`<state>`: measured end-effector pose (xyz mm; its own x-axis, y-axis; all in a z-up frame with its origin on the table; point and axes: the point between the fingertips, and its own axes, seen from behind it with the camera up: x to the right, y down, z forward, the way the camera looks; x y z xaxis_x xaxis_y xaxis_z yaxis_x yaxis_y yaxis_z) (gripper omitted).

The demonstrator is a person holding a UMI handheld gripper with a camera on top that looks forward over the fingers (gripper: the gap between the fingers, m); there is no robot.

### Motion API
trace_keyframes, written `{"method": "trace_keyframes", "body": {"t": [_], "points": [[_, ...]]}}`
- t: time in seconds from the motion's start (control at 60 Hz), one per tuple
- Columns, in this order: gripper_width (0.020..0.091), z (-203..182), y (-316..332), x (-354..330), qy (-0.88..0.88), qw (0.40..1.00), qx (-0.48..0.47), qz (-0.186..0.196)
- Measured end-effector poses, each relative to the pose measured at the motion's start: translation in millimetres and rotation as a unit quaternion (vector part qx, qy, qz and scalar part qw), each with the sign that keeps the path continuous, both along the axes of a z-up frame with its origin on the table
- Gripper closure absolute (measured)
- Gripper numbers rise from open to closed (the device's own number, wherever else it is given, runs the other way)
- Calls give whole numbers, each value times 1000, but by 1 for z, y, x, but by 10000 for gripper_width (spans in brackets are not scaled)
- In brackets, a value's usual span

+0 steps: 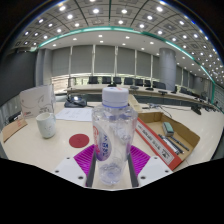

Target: Pour water

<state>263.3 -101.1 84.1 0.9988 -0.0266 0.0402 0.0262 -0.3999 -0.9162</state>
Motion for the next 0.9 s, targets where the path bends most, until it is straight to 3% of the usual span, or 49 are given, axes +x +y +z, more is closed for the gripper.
{"method": "trace_keyframes", "body": {"t": [0.117, 0.267, 0.467, 0.7, 0.9], "points": [[629, 1, 4, -1, 6, 1000, 12, -8], [744, 4, 4, -2, 10, 1000, 13, -15], [745, 26, 15, -8, -52, 998, 6, -21], [747, 94, 55, -28, -204, 978, 14, -40], [747, 148, 102, -78, -390, 920, 31, -27]]}}
